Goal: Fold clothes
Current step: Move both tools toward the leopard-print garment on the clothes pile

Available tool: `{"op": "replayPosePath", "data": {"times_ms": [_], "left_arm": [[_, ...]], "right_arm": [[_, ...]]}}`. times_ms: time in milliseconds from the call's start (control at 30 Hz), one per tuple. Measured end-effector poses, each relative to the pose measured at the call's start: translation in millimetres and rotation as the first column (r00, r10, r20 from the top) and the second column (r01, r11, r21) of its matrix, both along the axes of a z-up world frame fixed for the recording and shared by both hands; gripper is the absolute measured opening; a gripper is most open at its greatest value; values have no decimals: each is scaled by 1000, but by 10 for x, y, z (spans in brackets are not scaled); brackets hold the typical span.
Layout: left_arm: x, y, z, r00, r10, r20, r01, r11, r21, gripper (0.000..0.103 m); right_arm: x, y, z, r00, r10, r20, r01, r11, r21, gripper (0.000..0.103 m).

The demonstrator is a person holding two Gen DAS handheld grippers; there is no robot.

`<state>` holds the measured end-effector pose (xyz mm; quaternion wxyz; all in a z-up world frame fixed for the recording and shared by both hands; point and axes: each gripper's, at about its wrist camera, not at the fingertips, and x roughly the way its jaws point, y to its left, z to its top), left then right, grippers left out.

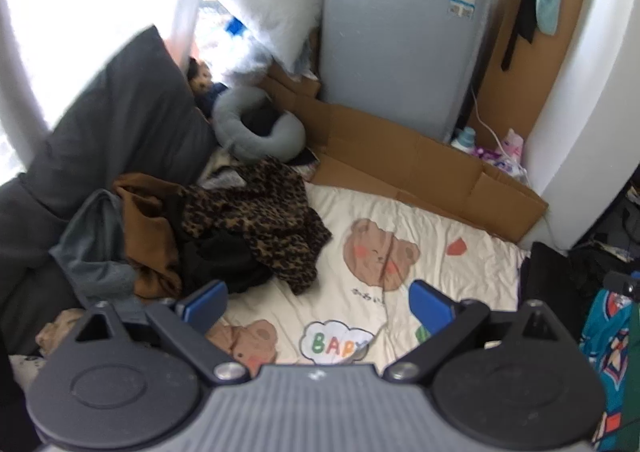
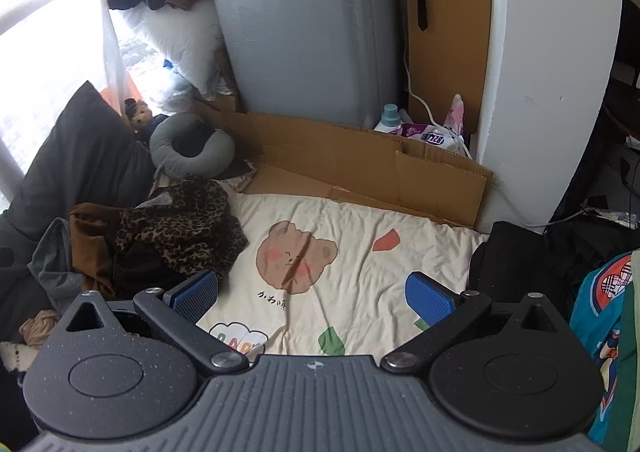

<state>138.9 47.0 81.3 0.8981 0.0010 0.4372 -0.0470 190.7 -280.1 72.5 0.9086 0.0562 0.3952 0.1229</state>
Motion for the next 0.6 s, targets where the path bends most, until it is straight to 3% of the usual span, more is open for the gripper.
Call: {"op": "replayPosePath", "data": {"times_ms": [233,333,600], "left_arm": [[319,26,-291,999,-30,-26,30,1000,-8,98],[445,48,-443,998,-43,-56,40,998,-50,98],[711,85,-785,999,3,-49,-4,1000,-27,97]], "right_arm": [[240,88,-173,998,-39,50,41,999,-28,103],[333,125,-264,997,-46,65,48,998,-41,103],[549,216,-603,996,-27,91,31,999,-43,103]]}}
